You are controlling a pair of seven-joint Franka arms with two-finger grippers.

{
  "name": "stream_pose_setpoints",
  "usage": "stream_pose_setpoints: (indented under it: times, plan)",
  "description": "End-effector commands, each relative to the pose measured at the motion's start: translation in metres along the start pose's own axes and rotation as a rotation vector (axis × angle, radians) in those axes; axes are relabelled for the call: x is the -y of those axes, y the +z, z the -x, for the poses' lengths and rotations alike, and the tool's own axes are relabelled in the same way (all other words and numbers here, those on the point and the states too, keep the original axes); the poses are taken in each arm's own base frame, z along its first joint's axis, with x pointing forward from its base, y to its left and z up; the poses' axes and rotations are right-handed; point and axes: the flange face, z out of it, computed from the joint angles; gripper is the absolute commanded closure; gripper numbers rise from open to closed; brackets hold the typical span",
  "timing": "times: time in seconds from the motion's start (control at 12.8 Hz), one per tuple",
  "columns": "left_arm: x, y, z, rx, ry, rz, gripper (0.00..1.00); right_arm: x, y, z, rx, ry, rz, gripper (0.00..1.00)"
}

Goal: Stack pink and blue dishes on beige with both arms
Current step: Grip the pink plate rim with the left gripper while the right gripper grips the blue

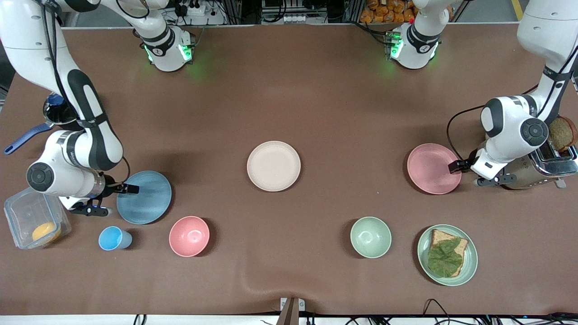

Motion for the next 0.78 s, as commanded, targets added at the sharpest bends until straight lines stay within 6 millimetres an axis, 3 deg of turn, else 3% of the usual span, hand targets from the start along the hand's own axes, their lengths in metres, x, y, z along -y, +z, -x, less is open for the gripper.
stream_pose_setpoints:
  times: [0.0, 0.08, 0.31, 0.39, 0.47, 0.55, 0.71]
  plan:
    - [0.0, 0.0, -0.002, -0.009, 0.027, -0.006, 0.67, -0.013, 0.004, -0.006, -0.013, 0.018, -0.009, 0.0]
    - [-0.005, 0.001, -0.002, -0.008, 0.036, -0.006, 0.97, -0.016, 0.007, -0.009, -0.013, 0.028, -0.017, 0.0]
    - [-0.013, -0.006, -0.005, -0.021, 0.048, -0.004, 1.0, -0.035, 0.02, -0.019, -0.014, 0.065, -0.029, 0.0]
    - [-0.018, -0.015, -0.008, -0.04, 0.06, -0.004, 1.0, -0.034, 0.022, -0.02, -0.023, 0.073, -0.035, 0.21]
    - [-0.024, -0.031, -0.012, -0.067, 0.072, -0.004, 1.0, -0.031, 0.025, -0.02, -0.019, 0.1, -0.062, 0.66]
    - [-0.034, -0.046, -0.016, -0.096, 0.089, -0.003, 1.0, -0.026, 0.027, -0.02, -0.016, 0.115, -0.085, 0.95]
    - [-0.057, -0.082, -0.024, -0.154, 0.117, 0.001, 1.0, -0.025, 0.028, -0.02, -0.016, 0.118, -0.09, 1.0]
